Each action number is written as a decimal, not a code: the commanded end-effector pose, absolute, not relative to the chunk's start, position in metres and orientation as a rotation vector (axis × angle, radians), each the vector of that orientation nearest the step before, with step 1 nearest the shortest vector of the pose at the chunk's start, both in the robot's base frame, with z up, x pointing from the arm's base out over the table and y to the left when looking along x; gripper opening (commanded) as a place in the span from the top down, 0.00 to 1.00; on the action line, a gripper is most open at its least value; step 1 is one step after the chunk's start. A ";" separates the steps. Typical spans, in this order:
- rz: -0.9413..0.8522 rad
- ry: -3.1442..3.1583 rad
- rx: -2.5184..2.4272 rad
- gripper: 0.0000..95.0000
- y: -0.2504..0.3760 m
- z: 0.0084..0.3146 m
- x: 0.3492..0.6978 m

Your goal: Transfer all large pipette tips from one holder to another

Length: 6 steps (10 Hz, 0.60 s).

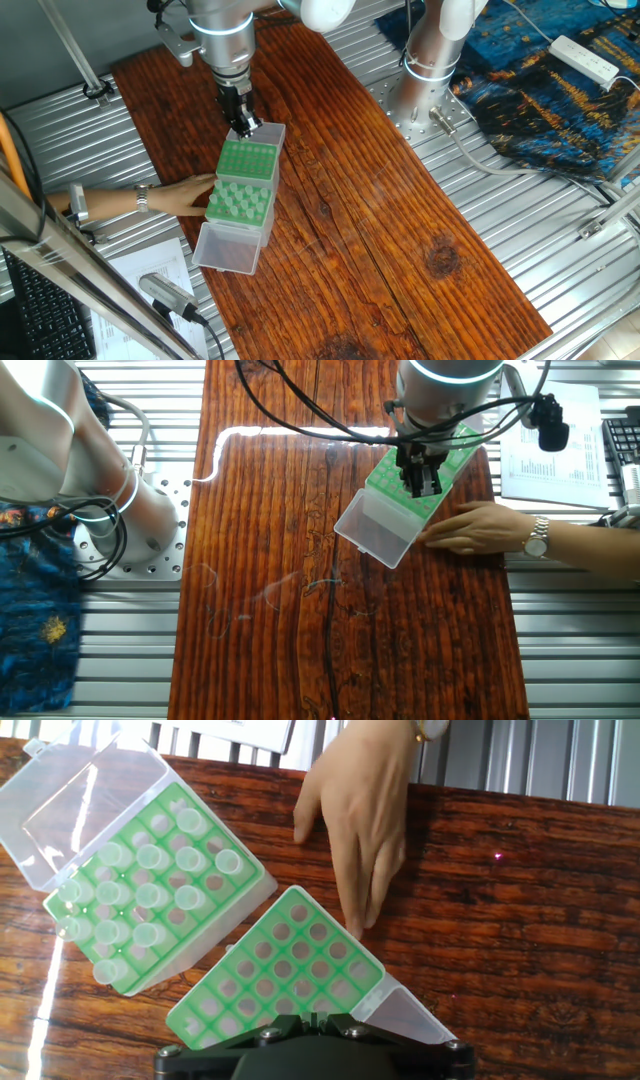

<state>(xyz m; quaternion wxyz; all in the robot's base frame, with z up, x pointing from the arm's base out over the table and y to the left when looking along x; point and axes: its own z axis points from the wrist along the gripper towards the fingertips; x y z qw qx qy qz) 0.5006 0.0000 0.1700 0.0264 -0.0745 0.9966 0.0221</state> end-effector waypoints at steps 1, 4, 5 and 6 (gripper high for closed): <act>0.064 3.079 -0.228 1.00 0.000 0.170 0.500; 0.064 3.081 -0.230 1.00 0.000 0.170 0.500; 0.064 3.081 -0.237 1.00 0.000 0.170 0.500; 0.063 3.081 -0.235 1.00 0.000 0.170 0.500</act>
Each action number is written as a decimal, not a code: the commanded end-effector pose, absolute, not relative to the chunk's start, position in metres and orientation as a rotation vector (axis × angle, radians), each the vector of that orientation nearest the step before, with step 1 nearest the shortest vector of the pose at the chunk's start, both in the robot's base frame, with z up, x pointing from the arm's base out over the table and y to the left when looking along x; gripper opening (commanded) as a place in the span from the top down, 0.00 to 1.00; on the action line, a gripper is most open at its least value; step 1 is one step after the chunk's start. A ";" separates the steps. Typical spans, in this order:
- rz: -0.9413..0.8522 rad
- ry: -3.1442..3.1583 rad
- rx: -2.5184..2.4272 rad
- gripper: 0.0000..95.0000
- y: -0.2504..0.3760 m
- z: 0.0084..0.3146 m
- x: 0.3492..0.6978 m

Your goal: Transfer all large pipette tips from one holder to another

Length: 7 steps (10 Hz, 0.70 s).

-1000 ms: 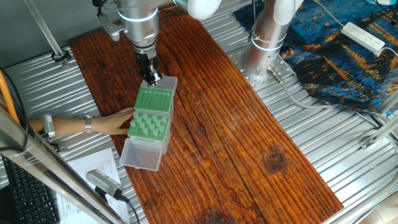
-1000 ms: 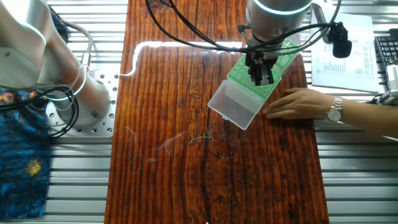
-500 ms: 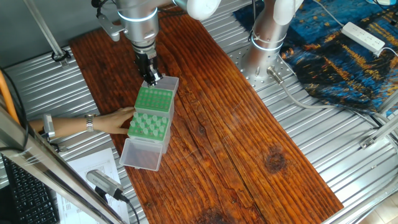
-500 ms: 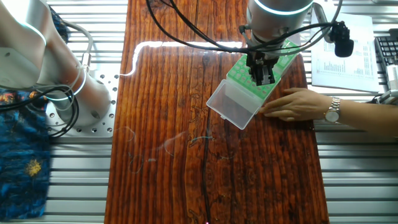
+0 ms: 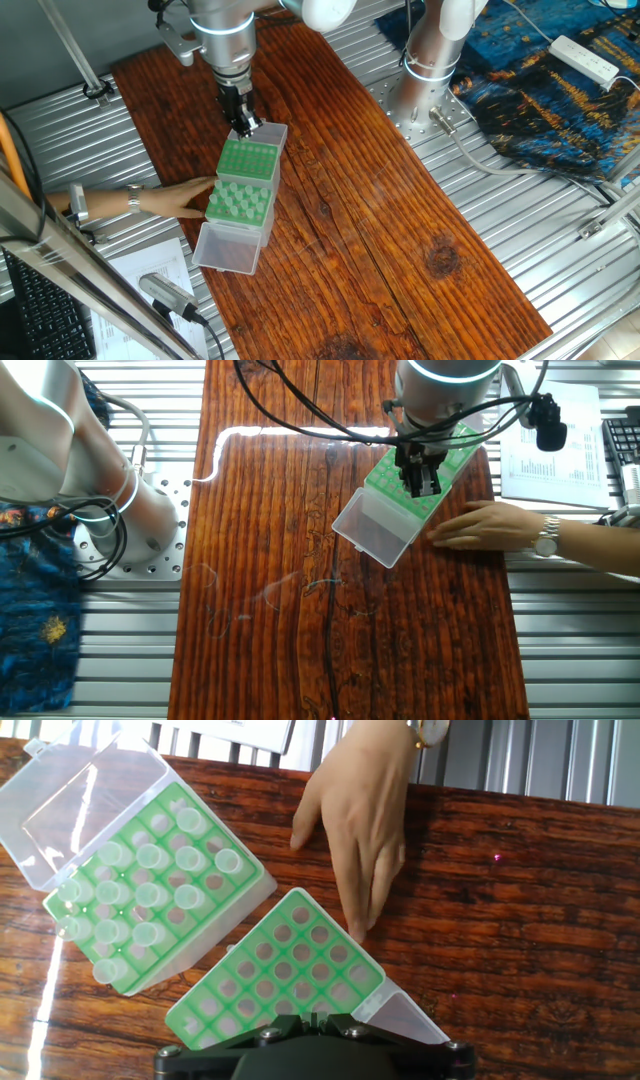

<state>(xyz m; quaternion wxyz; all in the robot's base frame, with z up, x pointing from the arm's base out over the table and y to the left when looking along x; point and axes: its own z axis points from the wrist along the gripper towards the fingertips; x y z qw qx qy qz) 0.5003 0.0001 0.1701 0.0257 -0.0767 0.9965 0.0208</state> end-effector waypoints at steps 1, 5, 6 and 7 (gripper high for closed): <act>0.063 3.082 -0.227 1.00 0.000 0.170 0.500; 0.038 3.113 -0.227 1.00 0.000 0.170 0.500; 0.037 3.108 -0.263 1.00 0.000 0.170 0.500; 0.036 3.107 -0.273 1.00 0.000 0.171 0.501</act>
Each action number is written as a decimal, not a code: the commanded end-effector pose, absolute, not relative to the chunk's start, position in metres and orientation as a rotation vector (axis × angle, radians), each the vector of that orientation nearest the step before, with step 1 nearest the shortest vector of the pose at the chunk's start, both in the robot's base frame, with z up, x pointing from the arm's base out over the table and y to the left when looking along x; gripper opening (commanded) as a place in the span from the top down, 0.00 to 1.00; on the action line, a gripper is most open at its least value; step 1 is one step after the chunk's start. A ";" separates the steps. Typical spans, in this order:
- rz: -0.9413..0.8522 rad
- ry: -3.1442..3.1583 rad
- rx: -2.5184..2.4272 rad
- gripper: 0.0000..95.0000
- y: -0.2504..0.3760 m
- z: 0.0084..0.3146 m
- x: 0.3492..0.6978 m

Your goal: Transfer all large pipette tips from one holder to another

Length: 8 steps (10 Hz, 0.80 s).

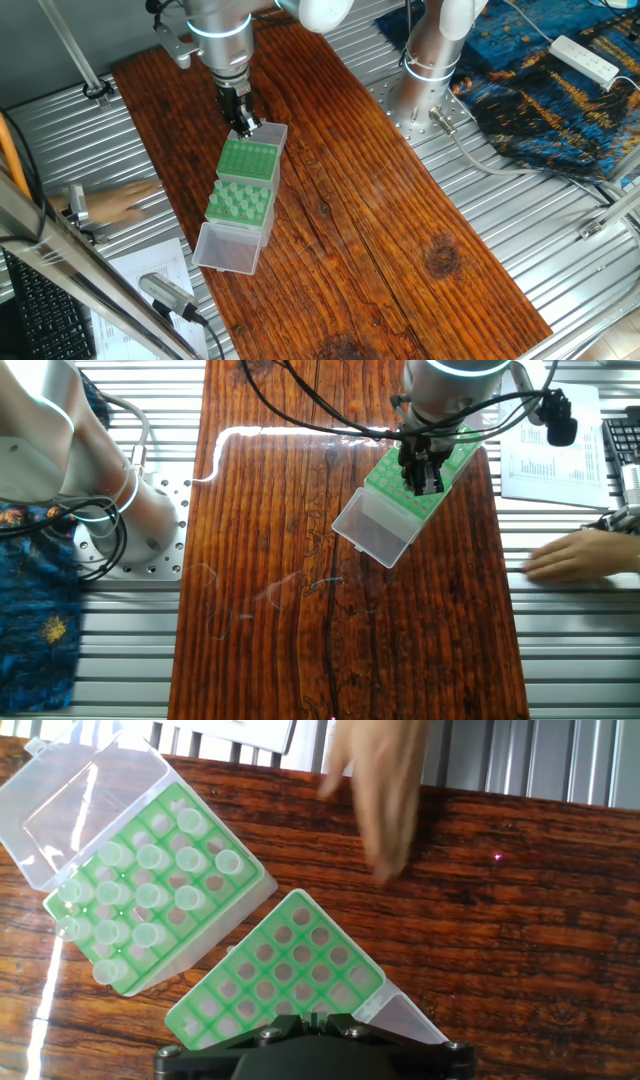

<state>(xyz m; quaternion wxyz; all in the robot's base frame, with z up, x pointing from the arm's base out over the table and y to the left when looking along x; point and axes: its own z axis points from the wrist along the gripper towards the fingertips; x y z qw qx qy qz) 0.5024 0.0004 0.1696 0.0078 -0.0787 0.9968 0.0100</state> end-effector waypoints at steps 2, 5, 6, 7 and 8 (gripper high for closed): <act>0.038 3.118 -0.266 1.00 0.000 0.171 0.501; 0.028 3.123 -0.297 1.00 0.000 0.171 0.501; 0.028 3.124 -0.298 1.00 0.000 0.171 0.501; 0.028 3.125 -0.297 1.00 0.000 0.171 0.501; 0.030 3.125 -0.298 1.00 0.000 0.171 0.501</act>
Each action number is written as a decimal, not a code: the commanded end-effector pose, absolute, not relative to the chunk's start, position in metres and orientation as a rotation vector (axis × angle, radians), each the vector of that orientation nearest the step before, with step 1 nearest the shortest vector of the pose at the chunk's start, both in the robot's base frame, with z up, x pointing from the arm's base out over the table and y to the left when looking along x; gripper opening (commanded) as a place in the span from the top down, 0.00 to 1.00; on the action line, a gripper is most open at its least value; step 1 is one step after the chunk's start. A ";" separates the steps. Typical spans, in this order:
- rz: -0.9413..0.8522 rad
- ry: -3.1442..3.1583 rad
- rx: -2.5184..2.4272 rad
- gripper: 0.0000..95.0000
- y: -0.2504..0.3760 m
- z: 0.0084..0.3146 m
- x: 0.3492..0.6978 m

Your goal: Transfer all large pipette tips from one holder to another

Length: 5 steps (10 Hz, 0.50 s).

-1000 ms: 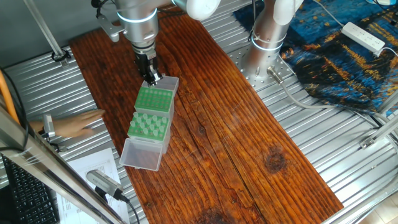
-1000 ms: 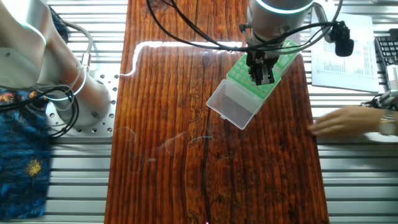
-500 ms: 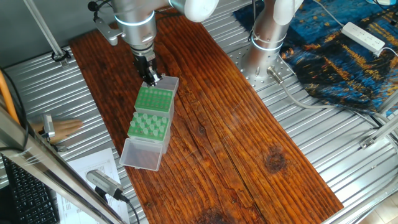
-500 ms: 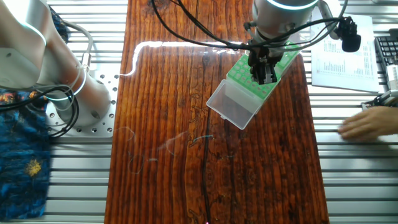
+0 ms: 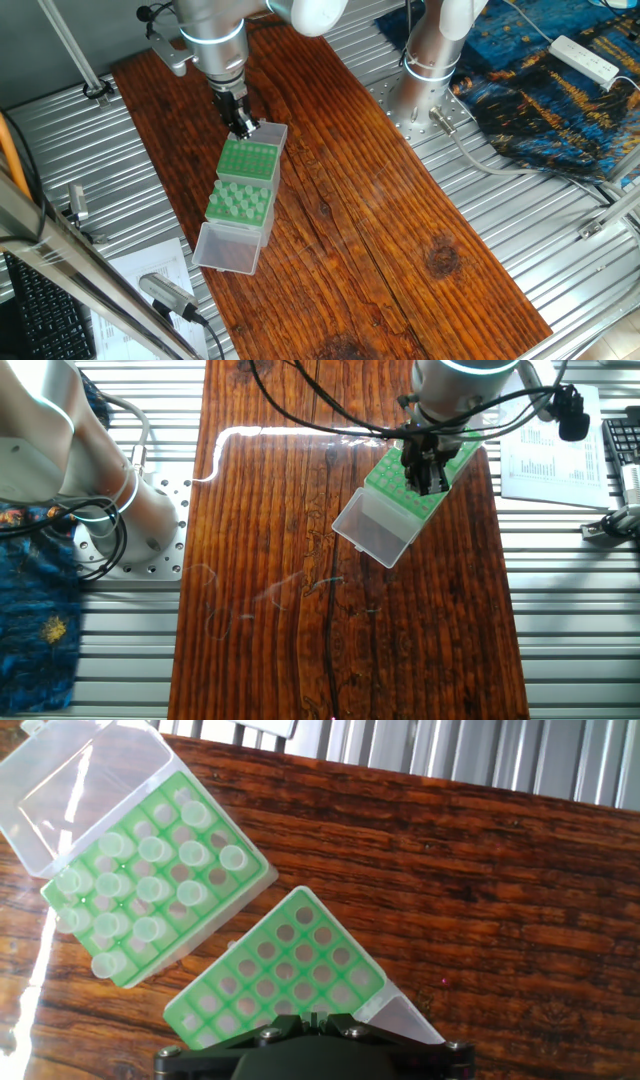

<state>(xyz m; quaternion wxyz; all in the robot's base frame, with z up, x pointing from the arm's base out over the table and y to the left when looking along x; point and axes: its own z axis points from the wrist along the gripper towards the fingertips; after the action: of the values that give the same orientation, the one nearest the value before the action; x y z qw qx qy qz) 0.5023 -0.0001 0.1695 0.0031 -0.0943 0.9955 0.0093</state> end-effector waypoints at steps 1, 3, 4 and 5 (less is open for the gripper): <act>0.029 3.122 -0.305 1.00 0.000 0.171 0.501; 0.025 3.122 -0.305 1.00 0.000 0.171 0.501; 0.025 3.123 -0.301 1.00 0.000 0.171 0.501; 0.024 3.123 -0.325 1.00 0.001 0.172 0.500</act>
<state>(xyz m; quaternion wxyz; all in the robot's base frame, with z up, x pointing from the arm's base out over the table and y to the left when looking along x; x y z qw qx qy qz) 0.5011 0.0009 0.1722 0.0005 -0.1023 0.9947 0.0071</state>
